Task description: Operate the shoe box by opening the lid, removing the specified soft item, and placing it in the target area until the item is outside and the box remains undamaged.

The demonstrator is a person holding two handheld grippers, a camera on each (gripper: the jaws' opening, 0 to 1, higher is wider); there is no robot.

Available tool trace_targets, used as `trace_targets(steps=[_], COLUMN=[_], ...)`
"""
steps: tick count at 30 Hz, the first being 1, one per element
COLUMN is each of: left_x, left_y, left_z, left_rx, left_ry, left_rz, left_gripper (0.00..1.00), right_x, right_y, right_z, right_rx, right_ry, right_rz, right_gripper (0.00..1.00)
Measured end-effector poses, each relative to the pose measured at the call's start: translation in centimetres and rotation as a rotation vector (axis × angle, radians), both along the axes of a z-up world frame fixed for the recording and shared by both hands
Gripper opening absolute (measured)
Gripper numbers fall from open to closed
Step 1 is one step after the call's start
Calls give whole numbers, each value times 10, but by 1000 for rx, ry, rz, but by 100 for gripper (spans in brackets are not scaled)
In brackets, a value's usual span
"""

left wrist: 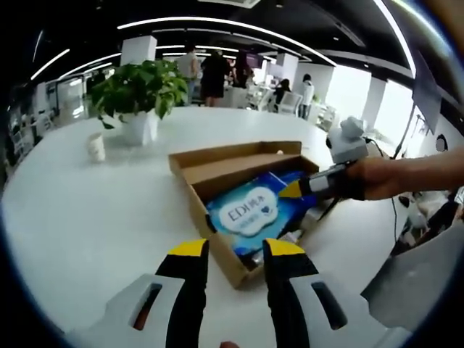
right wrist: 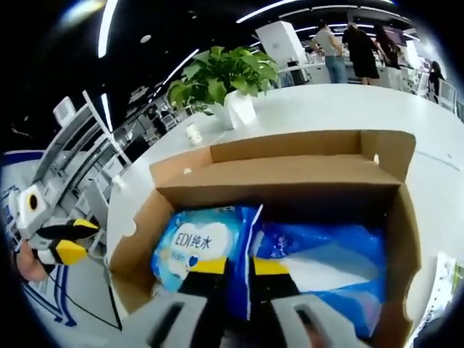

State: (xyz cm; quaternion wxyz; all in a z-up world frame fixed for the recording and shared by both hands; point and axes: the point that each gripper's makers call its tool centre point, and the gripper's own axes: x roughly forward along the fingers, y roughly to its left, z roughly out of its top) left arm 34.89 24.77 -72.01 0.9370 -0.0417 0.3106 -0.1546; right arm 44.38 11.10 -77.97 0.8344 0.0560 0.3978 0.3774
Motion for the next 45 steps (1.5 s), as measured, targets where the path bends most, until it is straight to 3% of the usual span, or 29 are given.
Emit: trace_targets(steps=[8, 20, 26, 45], left_x=[3, 10, 13, 37], left_y=[-3, -16, -23, -41], left_z=[-1, 5, 4, -1], left_rx=[-1, -1, -9, -28], left_ry=[5, -7, -5, 14], left_rz=[-11, -35, -45, -67], left_gripper=[30, 30, 29, 32], right_x=[-2, 31, 28, 30], right_y=[-2, -30, -42, -53], right_z=[6, 5, 12, 4], right_rx=[-29, -37, -39, -39], right_ry=[-45, -86, -99, -103], right_rz=[22, -26, -41, -74], right_gripper=[0, 0, 0, 0])
